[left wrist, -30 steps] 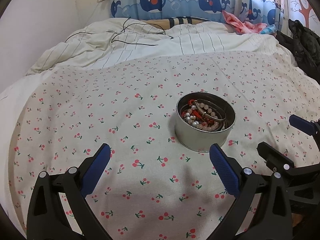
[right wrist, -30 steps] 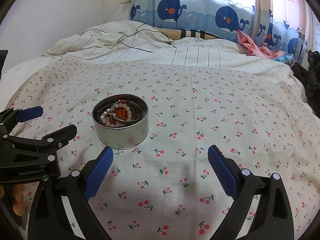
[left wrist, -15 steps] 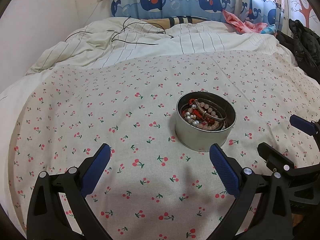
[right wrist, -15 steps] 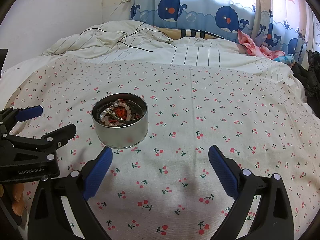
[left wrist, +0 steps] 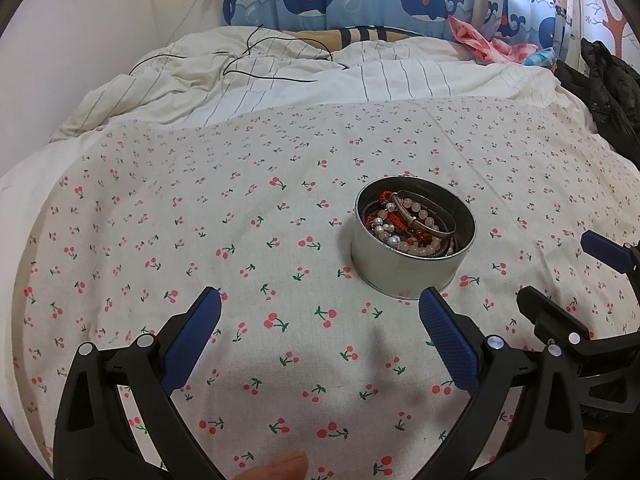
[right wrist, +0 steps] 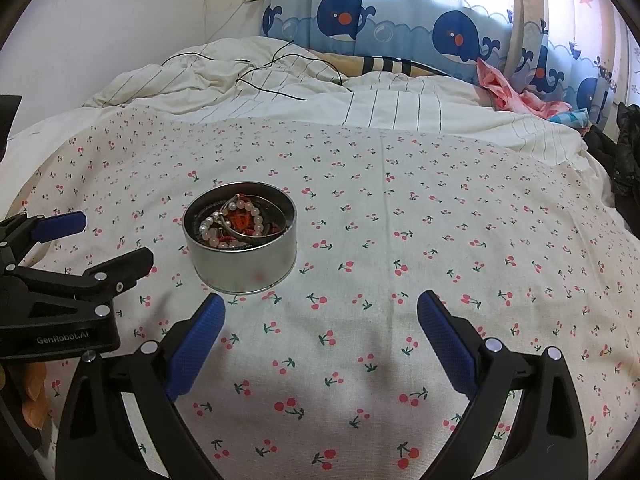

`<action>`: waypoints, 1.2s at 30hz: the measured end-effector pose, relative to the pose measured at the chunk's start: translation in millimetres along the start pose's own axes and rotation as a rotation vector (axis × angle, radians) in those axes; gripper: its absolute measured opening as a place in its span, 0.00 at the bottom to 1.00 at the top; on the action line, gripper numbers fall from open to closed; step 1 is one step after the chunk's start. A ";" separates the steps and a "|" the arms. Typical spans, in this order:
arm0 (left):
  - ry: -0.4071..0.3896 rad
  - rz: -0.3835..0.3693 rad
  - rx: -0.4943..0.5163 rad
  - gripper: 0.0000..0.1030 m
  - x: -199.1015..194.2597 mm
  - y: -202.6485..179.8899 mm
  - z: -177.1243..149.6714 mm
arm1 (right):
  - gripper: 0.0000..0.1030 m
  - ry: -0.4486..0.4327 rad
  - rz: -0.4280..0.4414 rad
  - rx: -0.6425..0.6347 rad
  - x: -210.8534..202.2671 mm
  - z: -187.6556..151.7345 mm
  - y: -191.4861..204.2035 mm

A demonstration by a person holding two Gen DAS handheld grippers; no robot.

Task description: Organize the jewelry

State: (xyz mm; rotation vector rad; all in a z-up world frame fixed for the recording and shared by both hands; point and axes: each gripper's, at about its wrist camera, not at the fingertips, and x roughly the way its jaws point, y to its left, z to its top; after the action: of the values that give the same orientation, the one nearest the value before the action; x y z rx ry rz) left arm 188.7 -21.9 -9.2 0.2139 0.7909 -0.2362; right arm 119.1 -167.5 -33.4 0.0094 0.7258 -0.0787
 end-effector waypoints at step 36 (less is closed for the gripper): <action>0.060 -0.030 -0.028 0.93 8.5 3.5 4.7 | 0.90 0.007 0.000 -0.021 2.6 1.4 1.6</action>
State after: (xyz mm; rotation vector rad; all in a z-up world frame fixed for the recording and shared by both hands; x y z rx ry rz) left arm 198.6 -21.0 -11.8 0.1837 0.8571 -0.2479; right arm 122.2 -166.2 -34.1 -0.0107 0.7333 -0.0712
